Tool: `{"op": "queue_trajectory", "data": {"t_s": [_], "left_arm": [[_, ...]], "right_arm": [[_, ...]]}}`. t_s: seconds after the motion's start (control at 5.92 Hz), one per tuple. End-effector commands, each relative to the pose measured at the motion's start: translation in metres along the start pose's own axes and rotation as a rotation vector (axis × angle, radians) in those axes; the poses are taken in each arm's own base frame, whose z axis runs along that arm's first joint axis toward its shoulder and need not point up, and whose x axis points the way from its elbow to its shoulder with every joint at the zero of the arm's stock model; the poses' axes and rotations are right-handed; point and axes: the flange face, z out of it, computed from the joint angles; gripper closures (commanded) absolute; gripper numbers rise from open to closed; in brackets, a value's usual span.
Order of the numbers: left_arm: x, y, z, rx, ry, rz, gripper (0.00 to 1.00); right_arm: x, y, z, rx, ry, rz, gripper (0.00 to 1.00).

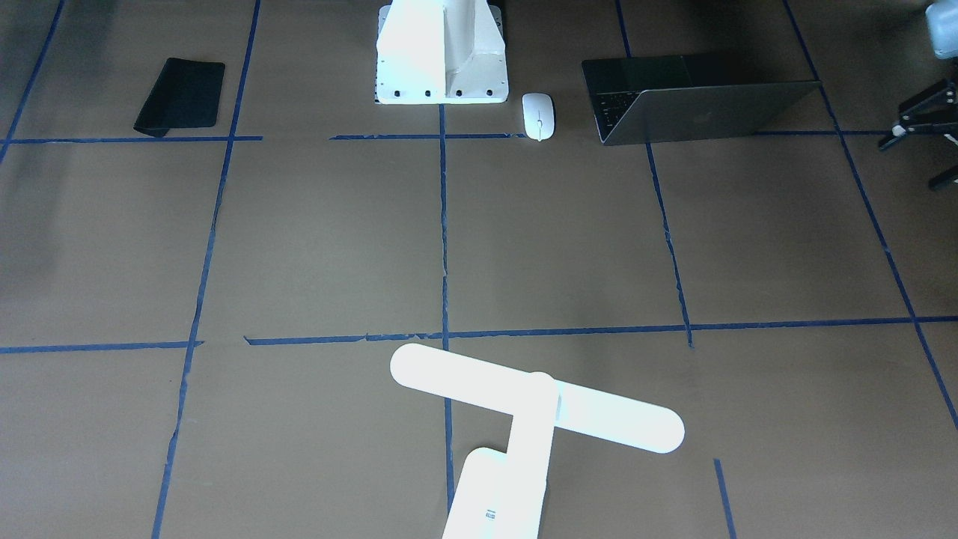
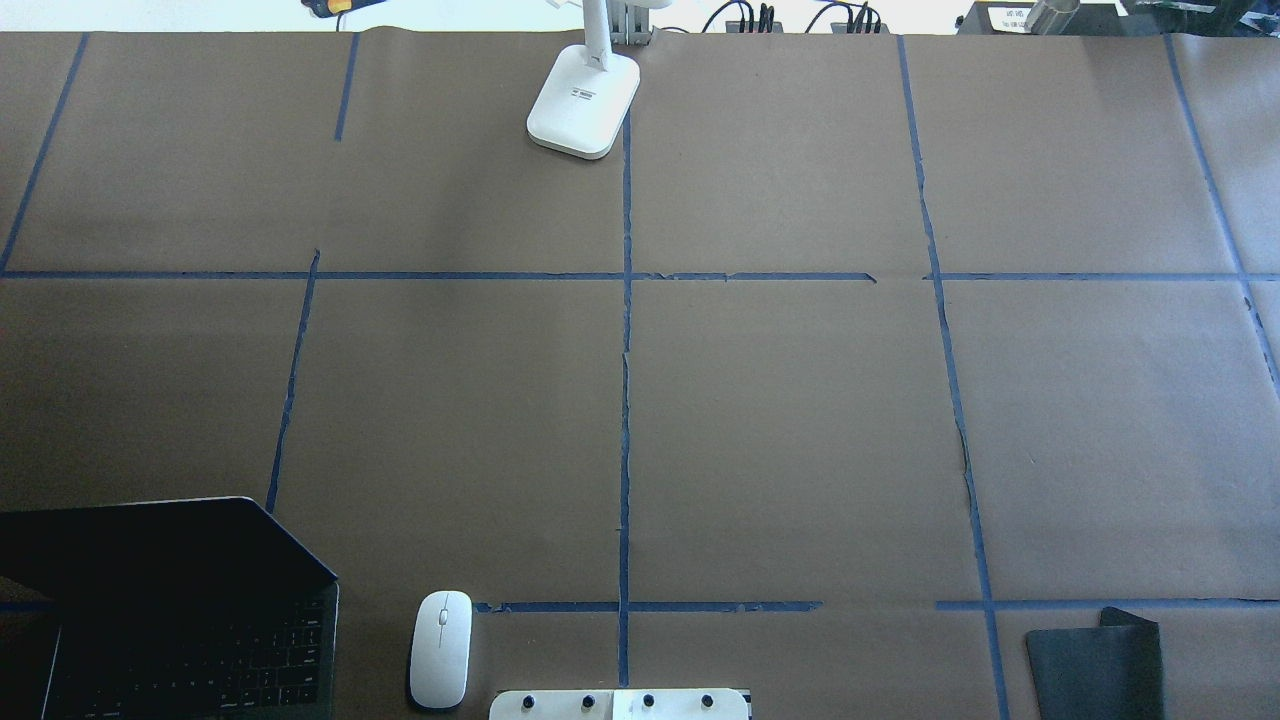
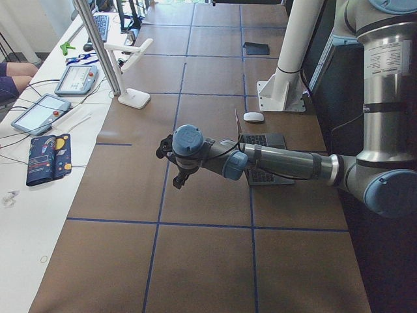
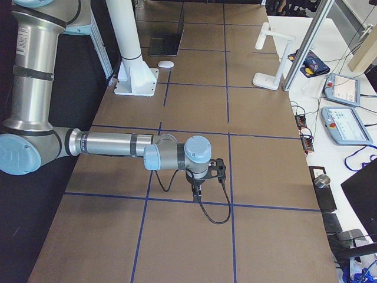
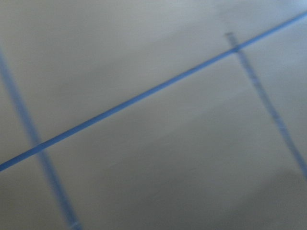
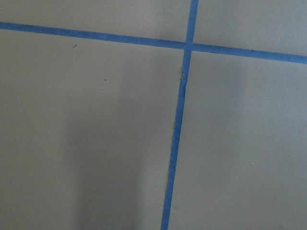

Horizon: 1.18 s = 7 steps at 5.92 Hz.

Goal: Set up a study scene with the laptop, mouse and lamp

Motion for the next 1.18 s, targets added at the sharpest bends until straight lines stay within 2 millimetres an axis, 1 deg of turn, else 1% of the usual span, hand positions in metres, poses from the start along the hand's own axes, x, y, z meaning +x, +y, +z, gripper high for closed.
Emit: {"op": "queue_trajectory", "data": {"t_s": [0.0, 0.17, 0.34, 0.51, 0.68, 0.84, 1.01], "left_arm": [[0.082, -0.034, 0.016, -0.005, 0.053, 0.173, 0.0], [0.13, -0.043, 0.04, -0.033, 0.042, 0.284, 0.0], [0.175, -0.041, 0.061, -0.059, 0.014, 0.386, 0.0], [0.204, -0.034, 0.071, -0.078, 0.047, 0.482, 0.0], [0.215, -0.023, 0.081, -0.106, 0.081, 0.577, 0.0], [0.213, -0.006, 0.092, -0.15, 0.105, 0.616, 0.0], [0.208, 0.008, 0.096, -0.176, 0.115, 0.643, 0.01]], "right_arm": [[0.0, 0.0, 0.001, -0.001, 0.0, 0.001, 0.0], [0.001, 0.001, 0.001, -0.004, 0.0, 0.004, 0.0], [0.001, 0.001, 0.001, -0.004, 0.0, 0.004, 0.0], [0.002, 0.001, 0.002, -0.006, 0.0, 0.005, 0.0], [0.002, 0.001, 0.002, -0.006, 0.0, 0.005, 0.0], [0.003, 0.001, 0.003, -0.007, 0.0, 0.006, 0.0], [0.003, 0.001, 0.003, -0.009, 0.0, 0.006, 0.0]]}}
